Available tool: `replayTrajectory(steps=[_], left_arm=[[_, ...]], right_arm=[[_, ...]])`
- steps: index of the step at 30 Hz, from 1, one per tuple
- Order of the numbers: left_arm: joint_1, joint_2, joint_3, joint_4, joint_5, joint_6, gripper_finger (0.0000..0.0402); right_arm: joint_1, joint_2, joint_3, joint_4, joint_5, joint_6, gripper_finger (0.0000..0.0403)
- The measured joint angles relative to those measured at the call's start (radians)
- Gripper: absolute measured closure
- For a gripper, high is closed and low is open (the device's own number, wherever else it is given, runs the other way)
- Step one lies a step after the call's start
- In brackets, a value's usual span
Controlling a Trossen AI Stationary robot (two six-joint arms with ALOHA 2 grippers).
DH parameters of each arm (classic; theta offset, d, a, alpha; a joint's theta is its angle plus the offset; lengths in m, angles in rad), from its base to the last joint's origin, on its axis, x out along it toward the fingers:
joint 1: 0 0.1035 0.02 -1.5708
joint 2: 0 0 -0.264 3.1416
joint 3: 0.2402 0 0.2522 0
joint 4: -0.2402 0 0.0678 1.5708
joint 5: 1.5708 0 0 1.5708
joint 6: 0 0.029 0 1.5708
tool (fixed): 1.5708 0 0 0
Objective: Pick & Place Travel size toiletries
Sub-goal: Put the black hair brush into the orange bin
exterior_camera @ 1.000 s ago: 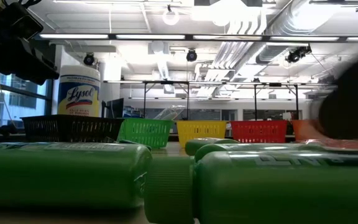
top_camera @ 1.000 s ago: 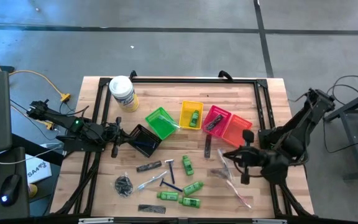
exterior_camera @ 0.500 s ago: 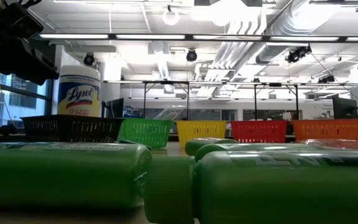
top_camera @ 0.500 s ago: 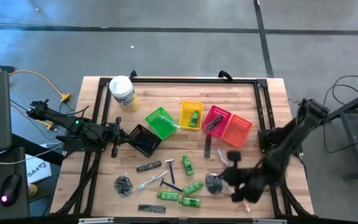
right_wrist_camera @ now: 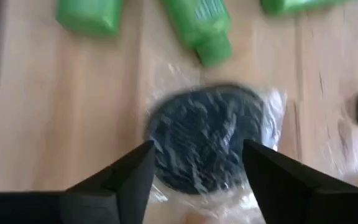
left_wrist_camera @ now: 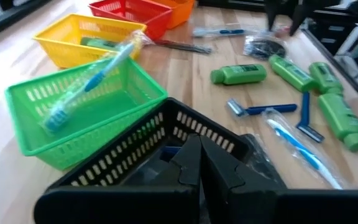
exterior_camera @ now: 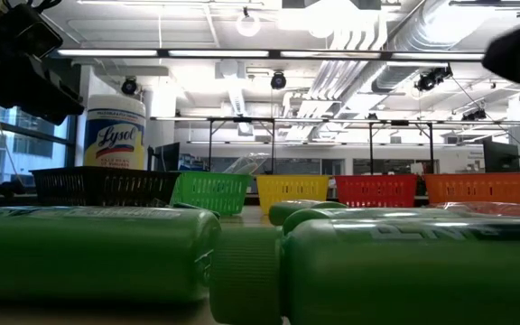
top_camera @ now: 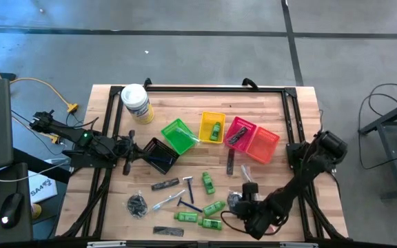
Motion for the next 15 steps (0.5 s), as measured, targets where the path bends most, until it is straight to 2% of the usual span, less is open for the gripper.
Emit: replayTrajectory(steps=[3, 10, 15], left_arm=[[0.0, 0.0, 0.0, -0.022, 0.016, 0.0, 0.0402], [0.0, 0.0, 0.0, -0.049, 0.019, -0.004, 0.0402], [0.0, 0.0, 0.0, -0.048, 0.018, -0.004, 0.0402]], right_arm=[[0.018, 0.007, 0.0, -0.032, 0.02, 0.024, 0.0159], [0.051, 0.021, 0.001, -0.014, -0.005, 0.093, 0.0173], [0.079, 0.083, 0.001, 0.014, -0.006, 0.04, 0.0181]])
